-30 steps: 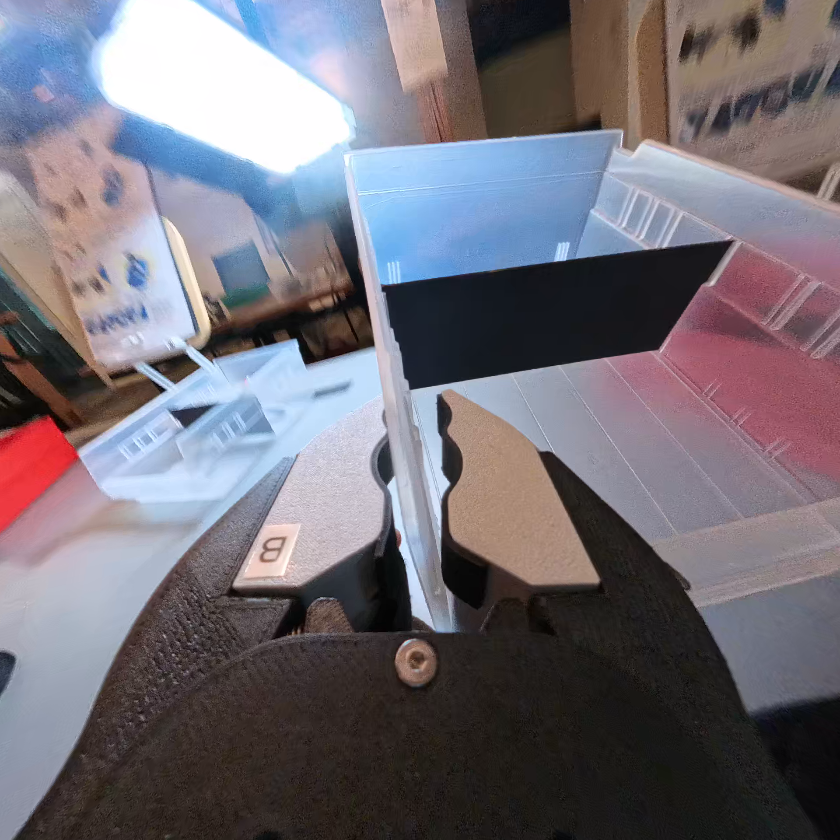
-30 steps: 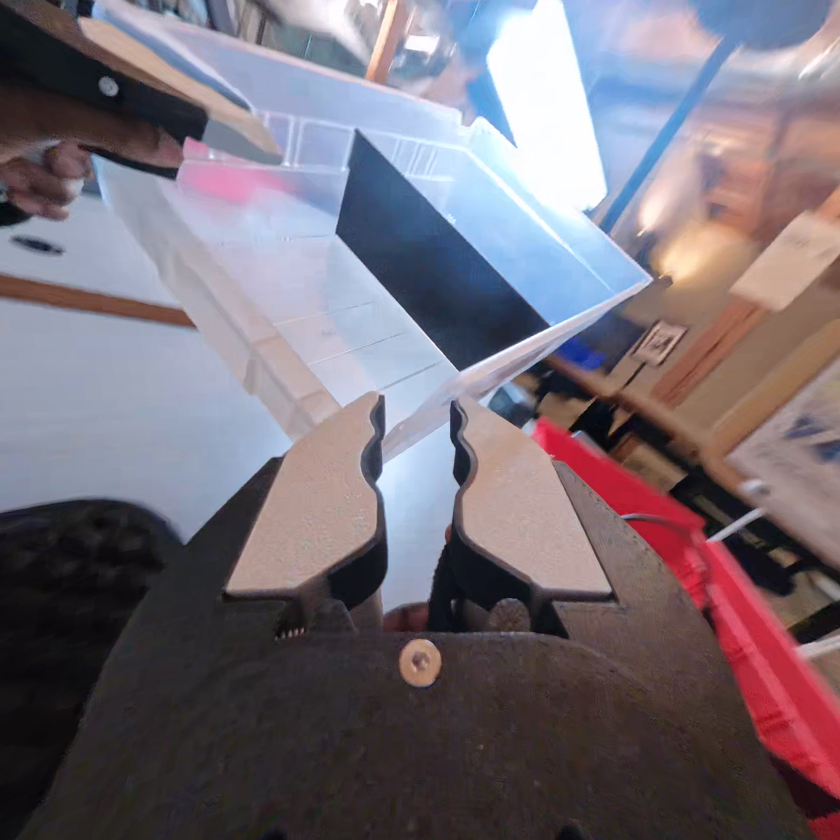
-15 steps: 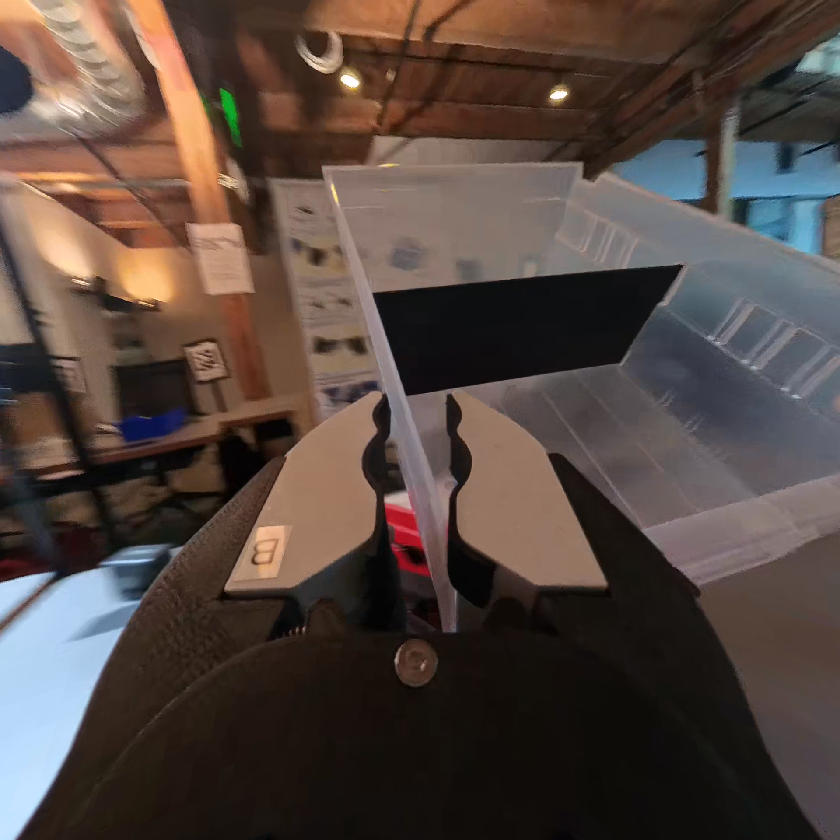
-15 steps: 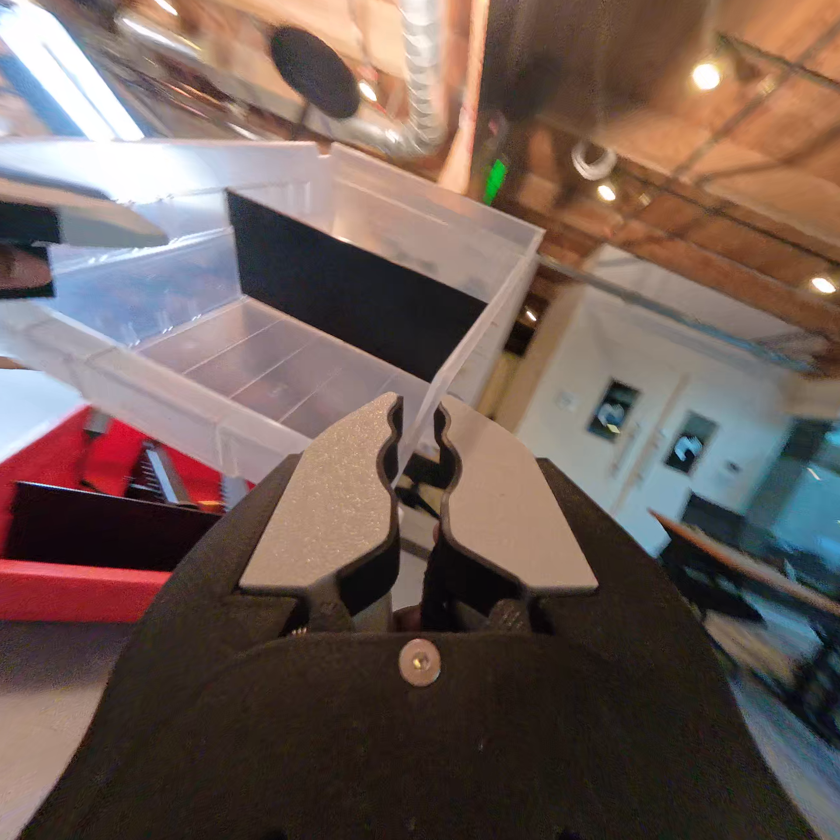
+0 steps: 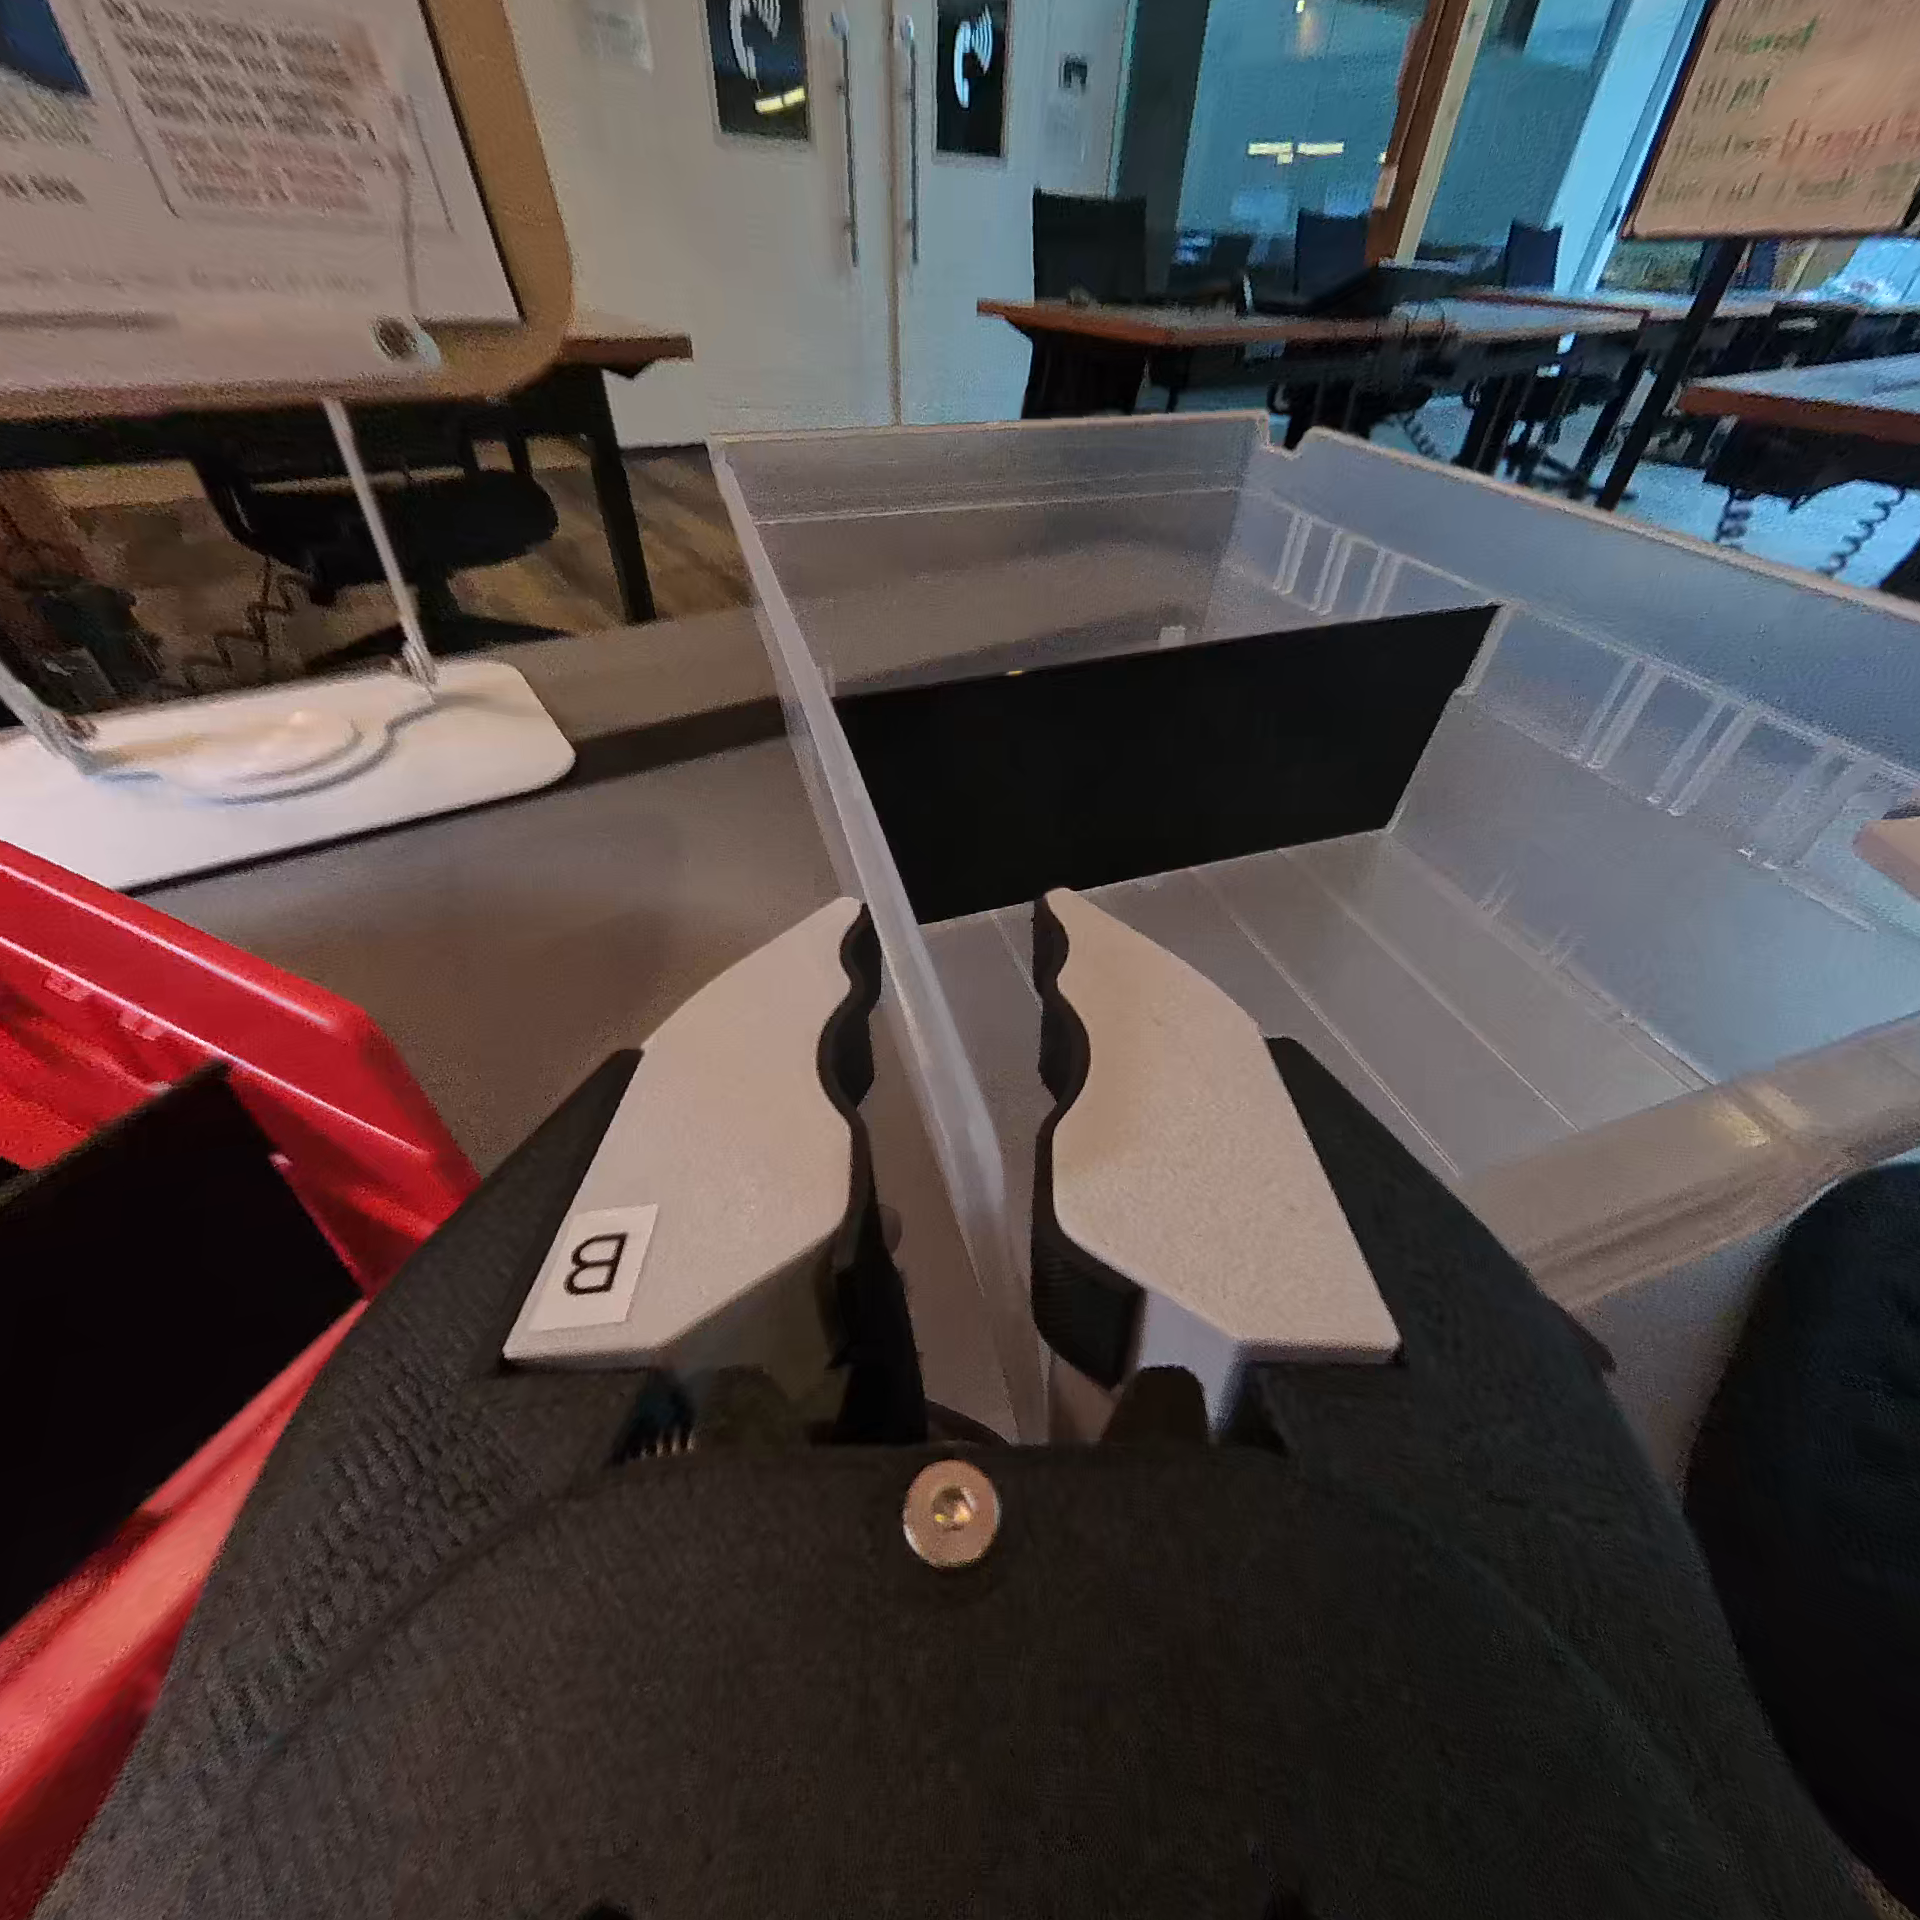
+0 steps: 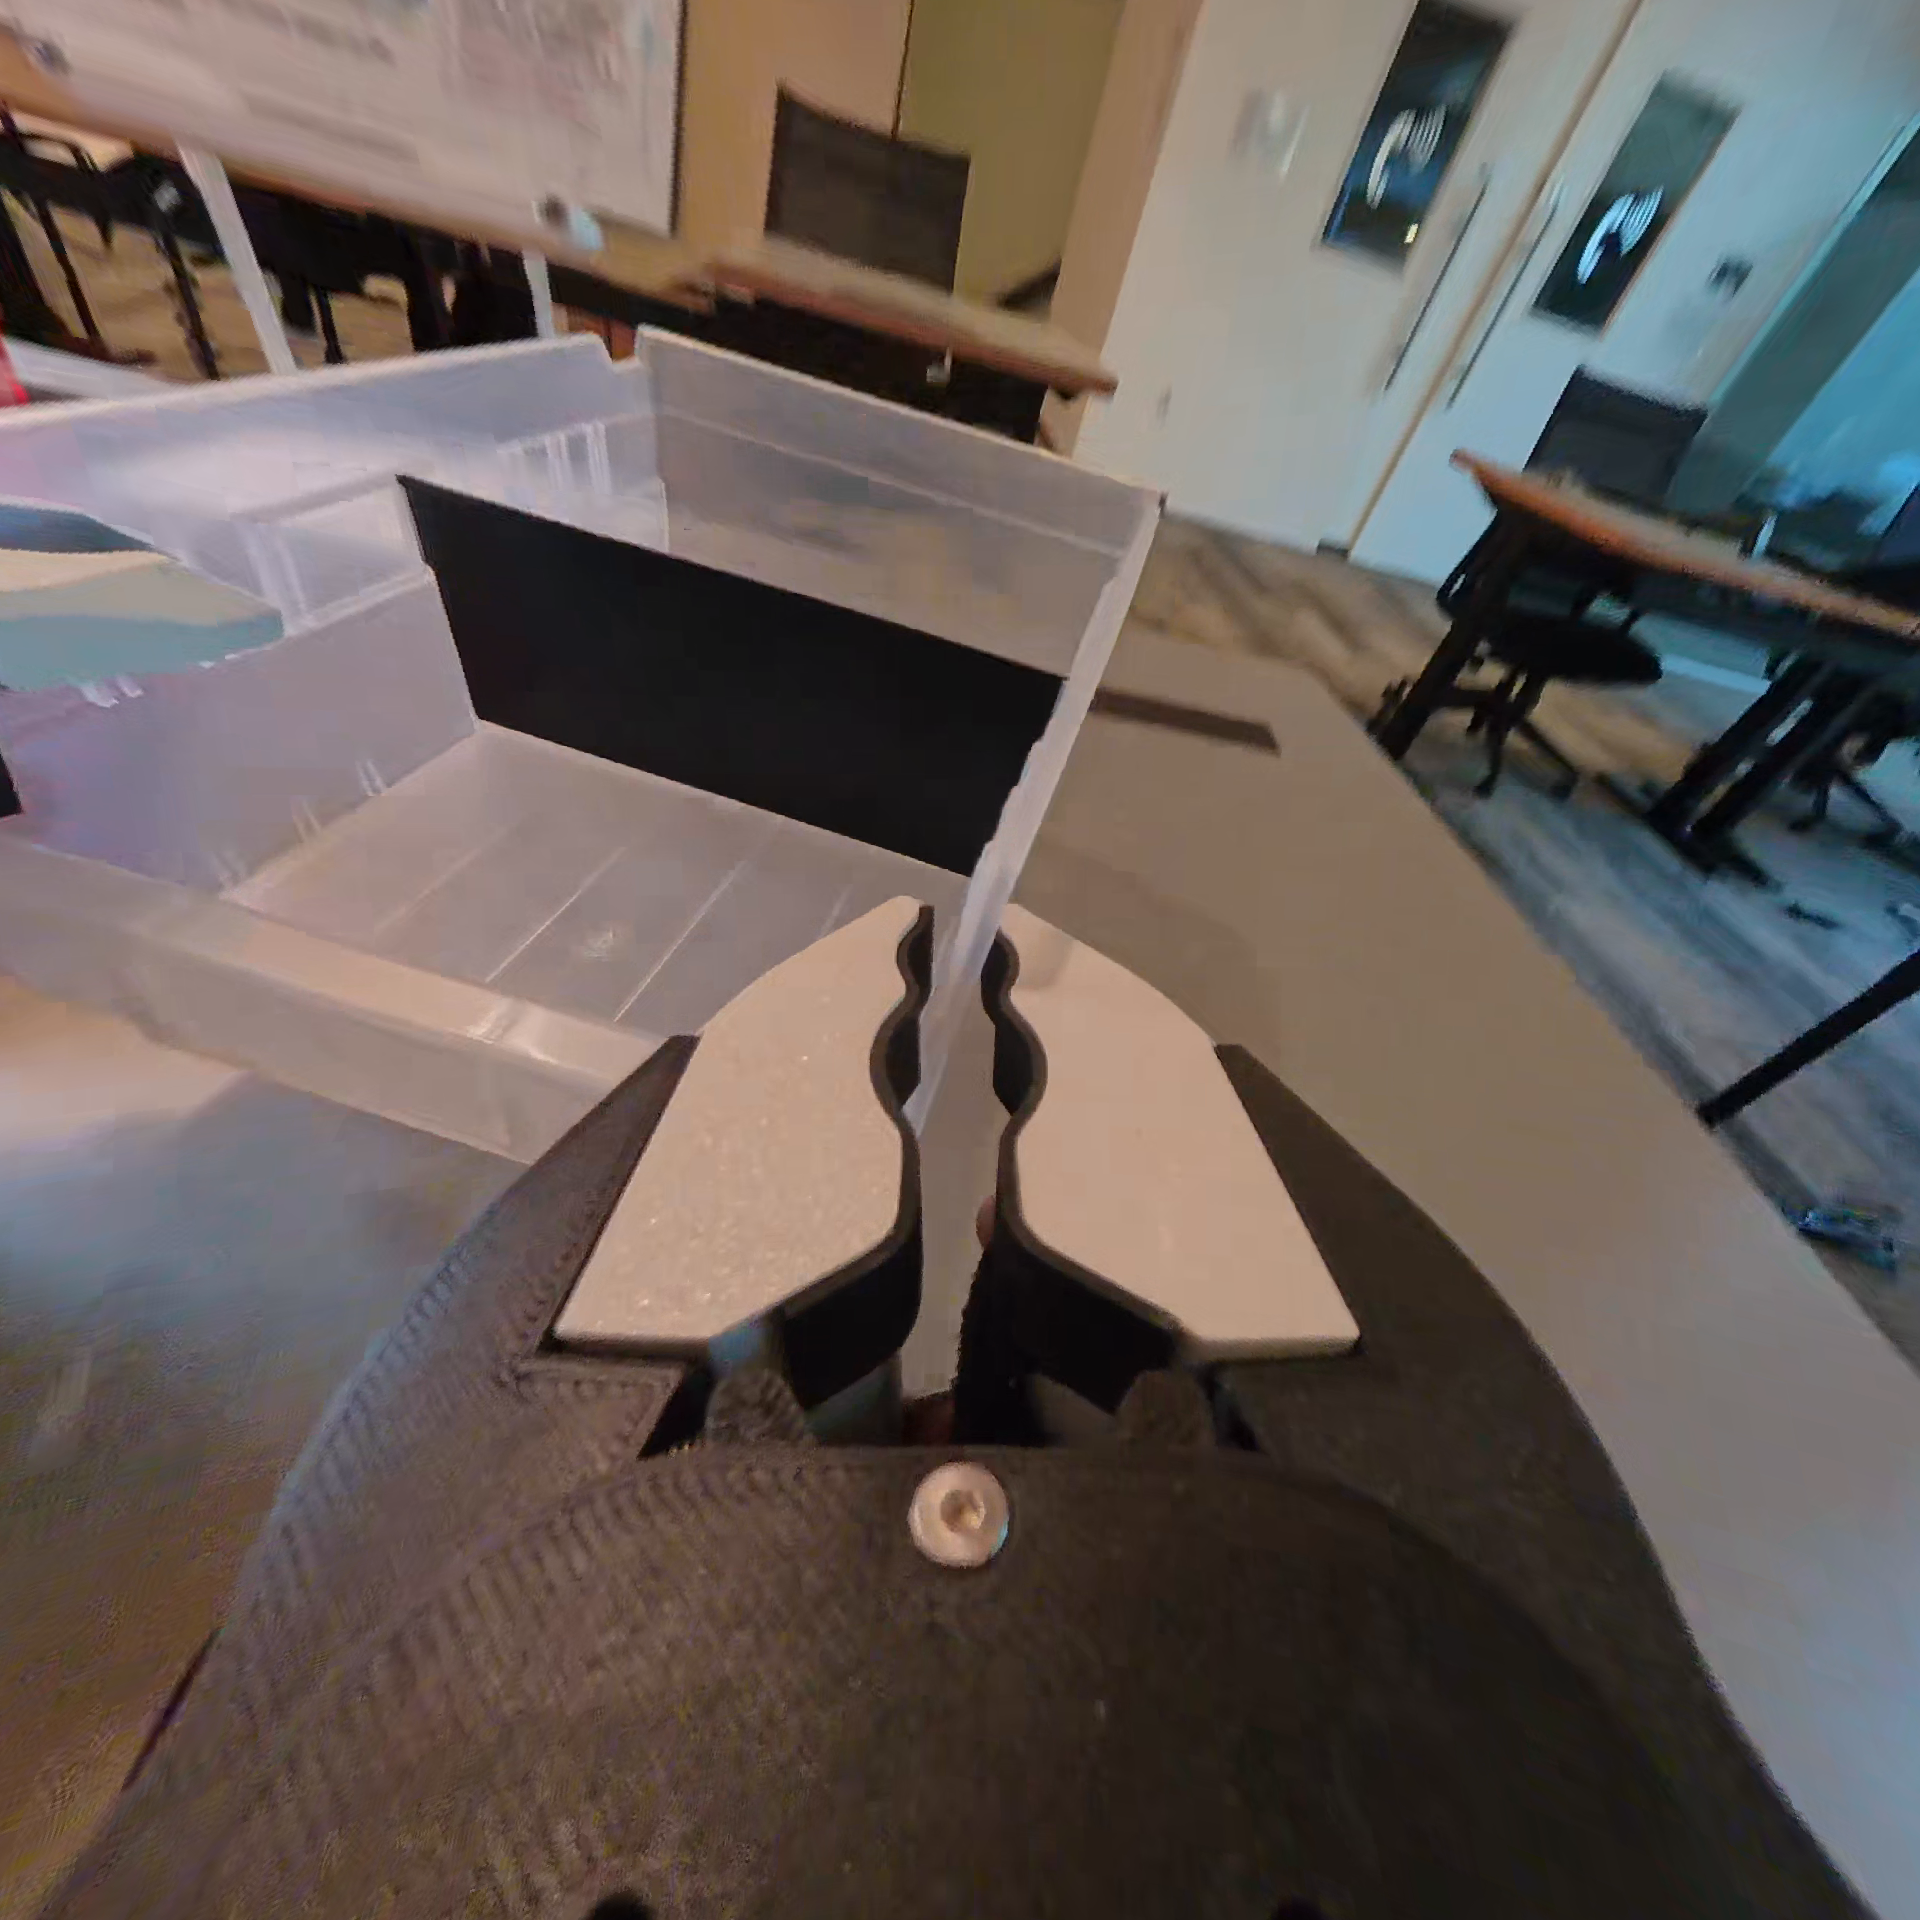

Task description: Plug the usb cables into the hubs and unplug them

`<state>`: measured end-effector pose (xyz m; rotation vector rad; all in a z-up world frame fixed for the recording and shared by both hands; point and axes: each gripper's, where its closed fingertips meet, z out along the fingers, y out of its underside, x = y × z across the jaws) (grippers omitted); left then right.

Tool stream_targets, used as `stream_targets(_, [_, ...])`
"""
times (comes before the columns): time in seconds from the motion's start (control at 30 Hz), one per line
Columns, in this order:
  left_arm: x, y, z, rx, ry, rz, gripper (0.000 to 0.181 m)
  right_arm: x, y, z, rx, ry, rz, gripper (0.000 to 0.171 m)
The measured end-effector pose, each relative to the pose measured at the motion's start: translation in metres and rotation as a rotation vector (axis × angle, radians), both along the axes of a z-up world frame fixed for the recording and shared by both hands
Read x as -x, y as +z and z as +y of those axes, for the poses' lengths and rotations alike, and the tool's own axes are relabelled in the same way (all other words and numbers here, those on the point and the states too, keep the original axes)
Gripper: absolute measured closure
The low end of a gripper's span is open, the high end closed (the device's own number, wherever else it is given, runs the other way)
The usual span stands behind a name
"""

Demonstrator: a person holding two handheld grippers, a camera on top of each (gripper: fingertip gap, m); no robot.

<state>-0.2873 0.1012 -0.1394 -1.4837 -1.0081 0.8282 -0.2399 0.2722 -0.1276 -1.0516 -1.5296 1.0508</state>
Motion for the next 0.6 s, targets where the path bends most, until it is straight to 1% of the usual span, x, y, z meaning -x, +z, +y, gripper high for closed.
stream_targets(0.07, [0.000, -0.013, 0.006, 0.002, -0.010, -0.026, 0.151, 0.003, -0.015, 0.006, 0.017, 0.001, -0.059, 0.163])
stream_targets(0.17, [0.000, -0.023, 0.009, -0.014, -0.026, -0.053, 0.148, 0.005, -0.027, 0.009, 0.017, 0.000, -0.109, 0.163])
stream_targets(0.3, [-0.007, -0.022, 0.015, -0.033, -0.072, -0.037, 0.140, 0.008, -0.035, 0.014, 0.005, -0.035, -0.150, 0.162])
stream_targets(0.4, [-0.013, -0.024, 0.019, 0.020, -0.124, -0.039, 0.131, 0.008, -0.037, 0.018, 0.019, -0.031, -0.170, 0.160])
stream_targets(0.43, [-0.018, -0.021, 0.019, 0.030, -0.156, -0.025, 0.126, 0.008, -0.034, 0.020, 0.039, -0.024, -0.151, 0.155])
stream_targets(0.47, [-0.022, -0.014, 0.014, 0.027, -0.156, 0.009, 0.123, 0.006, -0.026, 0.023, 0.066, -0.018, -0.109, 0.148])
stream_targets(0.53, [-0.036, 0.002, 0.000, 0.041, -0.177, 0.075, 0.122, 0.000, -0.006, 0.032, 0.129, -0.003, -0.006, 0.134])
stream_targets(0.6, [-0.053, 0.018, -0.019, 0.078, -0.210, 0.127, 0.122, -0.007, 0.018, 0.034, 0.187, 0.061, 0.136, 0.104])
